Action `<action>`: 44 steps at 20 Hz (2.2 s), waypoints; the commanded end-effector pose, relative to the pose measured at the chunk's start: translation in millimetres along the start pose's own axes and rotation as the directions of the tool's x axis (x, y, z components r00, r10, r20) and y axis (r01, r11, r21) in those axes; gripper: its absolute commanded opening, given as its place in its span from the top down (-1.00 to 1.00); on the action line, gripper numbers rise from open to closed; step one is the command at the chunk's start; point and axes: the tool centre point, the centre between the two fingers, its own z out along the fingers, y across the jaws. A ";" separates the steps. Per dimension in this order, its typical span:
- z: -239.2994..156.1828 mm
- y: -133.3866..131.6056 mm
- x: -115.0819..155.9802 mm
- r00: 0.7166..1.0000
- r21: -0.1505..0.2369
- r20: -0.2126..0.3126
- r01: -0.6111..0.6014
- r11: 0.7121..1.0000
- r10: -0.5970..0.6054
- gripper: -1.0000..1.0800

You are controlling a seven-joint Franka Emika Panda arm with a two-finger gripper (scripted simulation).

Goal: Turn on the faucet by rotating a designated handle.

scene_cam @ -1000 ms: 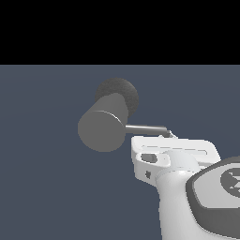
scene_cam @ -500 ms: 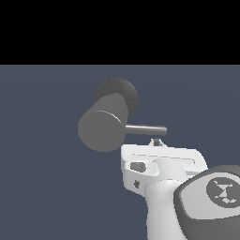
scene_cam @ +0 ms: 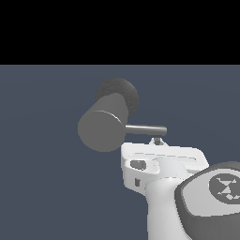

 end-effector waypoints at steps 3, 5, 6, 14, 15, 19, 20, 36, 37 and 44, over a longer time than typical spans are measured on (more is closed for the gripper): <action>-0.1 -1.4 -13.0 1.000 0.000 0.000 0.000 1.000 0.000 1.00; -0.1 -2.0 -18.9 1.000 0.000 0.000 0.000 1.000 0.000 1.00; -0.1 -2.2 -21.8 1.000 0.000 0.000 0.000 1.000 0.000 1.00; -0.1 -4.5 -44.2 1.000 0.000 -0.001 0.000 1.000 0.000 1.00; -0.1 -4.8 -46.9 1.000 0.000 -0.001 0.000 1.000 0.000 1.00; -1.9 -17.4 -33.5 0.999 0.021 -0.037 0.006 1.000 -0.005 1.00; -1.7 -16.2 -36.8 0.999 0.021 -0.036 0.005 1.000 -0.005 1.00; -0.4 2.2 -87.1 1.000 0.008 -0.014 0.002 1.000 -0.002 1.00; -0.3 3.3 -90.1 1.000 0.007 -0.013 0.002 1.000 -0.002 1.00; -0.1 10.6 -110.6 1.000 0.003 -0.004 0.001 1.000 -0.001 1.00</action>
